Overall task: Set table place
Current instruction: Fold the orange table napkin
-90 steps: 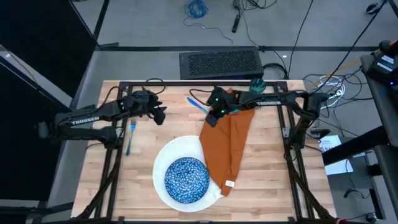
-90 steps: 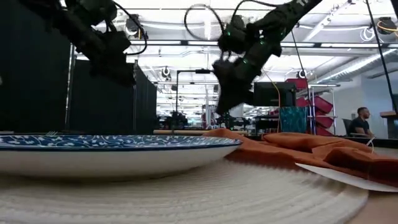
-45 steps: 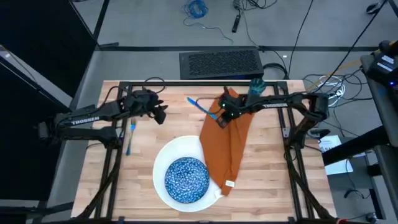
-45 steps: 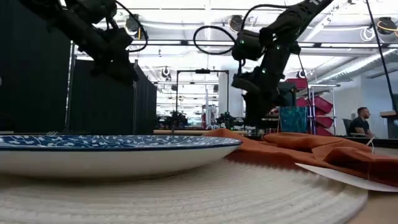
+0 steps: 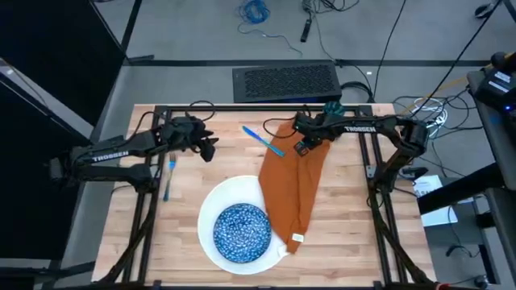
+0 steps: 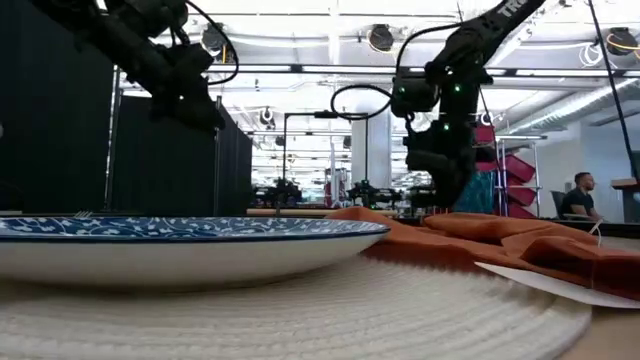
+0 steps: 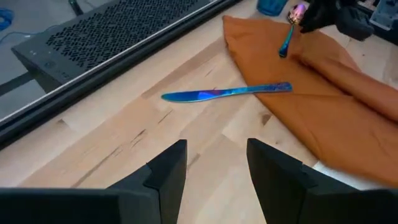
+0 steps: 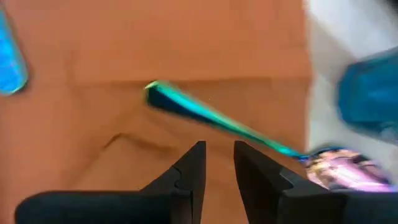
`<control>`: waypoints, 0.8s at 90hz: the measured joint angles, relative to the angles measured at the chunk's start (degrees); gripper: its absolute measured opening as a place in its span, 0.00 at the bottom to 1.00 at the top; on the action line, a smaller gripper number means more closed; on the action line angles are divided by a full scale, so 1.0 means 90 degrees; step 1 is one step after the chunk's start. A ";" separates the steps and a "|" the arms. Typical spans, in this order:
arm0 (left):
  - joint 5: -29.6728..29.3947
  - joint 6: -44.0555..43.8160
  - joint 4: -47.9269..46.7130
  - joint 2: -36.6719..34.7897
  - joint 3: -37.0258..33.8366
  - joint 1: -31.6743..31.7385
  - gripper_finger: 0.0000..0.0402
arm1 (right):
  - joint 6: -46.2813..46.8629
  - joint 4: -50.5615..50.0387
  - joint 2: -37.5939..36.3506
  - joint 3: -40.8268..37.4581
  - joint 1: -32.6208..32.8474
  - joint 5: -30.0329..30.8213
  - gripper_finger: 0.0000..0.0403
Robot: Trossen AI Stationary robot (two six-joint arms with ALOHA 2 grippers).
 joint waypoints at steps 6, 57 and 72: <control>0.0000 0.0002 -0.0002 0.0002 0.0000 0.0002 0.38 | -0.0296 -0.0102 -0.0016 0.0000 -0.0022 0.0005 0.17; 0.0029 -0.0002 -0.0002 0.0002 0.0000 0.0002 0.38 | -0.2577 -0.0544 -0.0034 0.0002 -0.0419 -0.0780 0.17; 0.0035 -0.0002 0.0000 0.0002 0.0000 0.0002 0.38 | -0.3576 -0.0462 -0.0034 0.0002 -0.0424 -0.0883 0.17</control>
